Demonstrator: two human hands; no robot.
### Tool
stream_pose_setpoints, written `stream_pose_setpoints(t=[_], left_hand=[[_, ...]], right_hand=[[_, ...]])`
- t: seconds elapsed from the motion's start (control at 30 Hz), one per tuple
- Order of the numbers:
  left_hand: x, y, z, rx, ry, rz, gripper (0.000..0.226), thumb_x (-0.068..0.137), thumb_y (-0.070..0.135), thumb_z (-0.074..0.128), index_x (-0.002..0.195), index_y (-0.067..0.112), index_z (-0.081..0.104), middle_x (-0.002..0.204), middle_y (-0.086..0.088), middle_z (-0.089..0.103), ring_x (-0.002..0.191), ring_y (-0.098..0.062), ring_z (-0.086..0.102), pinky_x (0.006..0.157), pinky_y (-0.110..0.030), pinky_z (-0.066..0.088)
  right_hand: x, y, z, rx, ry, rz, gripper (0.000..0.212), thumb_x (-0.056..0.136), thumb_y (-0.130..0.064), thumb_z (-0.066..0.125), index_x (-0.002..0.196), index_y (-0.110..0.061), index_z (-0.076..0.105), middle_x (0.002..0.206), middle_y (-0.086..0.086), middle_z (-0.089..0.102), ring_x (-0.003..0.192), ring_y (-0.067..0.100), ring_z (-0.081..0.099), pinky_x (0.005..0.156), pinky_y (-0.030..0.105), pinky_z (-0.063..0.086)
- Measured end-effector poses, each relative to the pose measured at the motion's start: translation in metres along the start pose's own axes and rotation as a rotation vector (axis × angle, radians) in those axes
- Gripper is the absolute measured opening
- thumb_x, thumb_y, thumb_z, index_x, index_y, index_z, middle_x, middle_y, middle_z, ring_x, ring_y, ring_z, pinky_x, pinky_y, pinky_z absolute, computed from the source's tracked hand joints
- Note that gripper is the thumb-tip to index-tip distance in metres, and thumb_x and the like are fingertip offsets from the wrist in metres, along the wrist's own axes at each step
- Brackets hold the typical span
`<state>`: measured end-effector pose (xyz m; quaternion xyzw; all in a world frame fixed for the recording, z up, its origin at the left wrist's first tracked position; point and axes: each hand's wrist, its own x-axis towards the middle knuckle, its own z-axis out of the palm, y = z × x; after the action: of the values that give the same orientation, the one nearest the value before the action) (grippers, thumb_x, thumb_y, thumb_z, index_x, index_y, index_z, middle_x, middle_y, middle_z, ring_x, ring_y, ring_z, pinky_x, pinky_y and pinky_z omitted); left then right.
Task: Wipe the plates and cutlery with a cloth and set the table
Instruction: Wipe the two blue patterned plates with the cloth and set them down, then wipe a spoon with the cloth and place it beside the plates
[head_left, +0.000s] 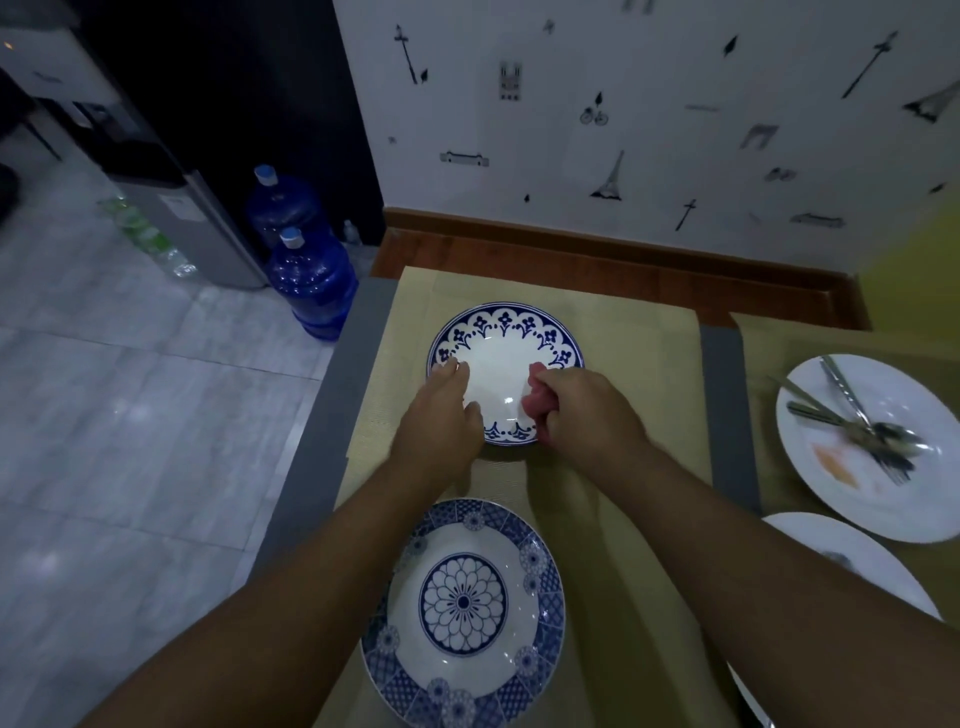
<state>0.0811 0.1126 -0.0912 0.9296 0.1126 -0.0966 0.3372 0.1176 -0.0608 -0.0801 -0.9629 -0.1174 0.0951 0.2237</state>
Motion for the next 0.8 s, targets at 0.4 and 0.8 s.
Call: stream_pose_setpoints(t=[0.4,0.8], left_hand=[[-0.071,0.055,0.047,-0.063,-0.128,0.286,0.055,0.099,0.022,0.053,0.152,0.011,0.039,0.160,-0.006,0.035,0.150,-0.020,0.027,0.122,-0.038,0.025],[-0.199,0.126,0.150,-0.095,-0.195,0.169,0.007,0.092,0.028,0.062,0.090,0.023,0.067,0.091,0.009,0.064,0.084,-0.010,0.061,0.070,-0.023,0.045]], right_hand=[[-0.102,0.039,-0.043,0.034,0.078,0.046,0.033,0.080,-0.004,0.062,0.110,-0.013,0.071,0.100,0.008,0.069,0.092,0.026,0.061,0.076,0.033,0.047],[-0.240,0.153,-0.093,0.039,0.166,0.106,0.043,0.080,-0.025,0.061,0.122,-0.027,0.069,0.099,0.001,0.071,0.092,0.020,0.061,0.079,0.030,0.045]])
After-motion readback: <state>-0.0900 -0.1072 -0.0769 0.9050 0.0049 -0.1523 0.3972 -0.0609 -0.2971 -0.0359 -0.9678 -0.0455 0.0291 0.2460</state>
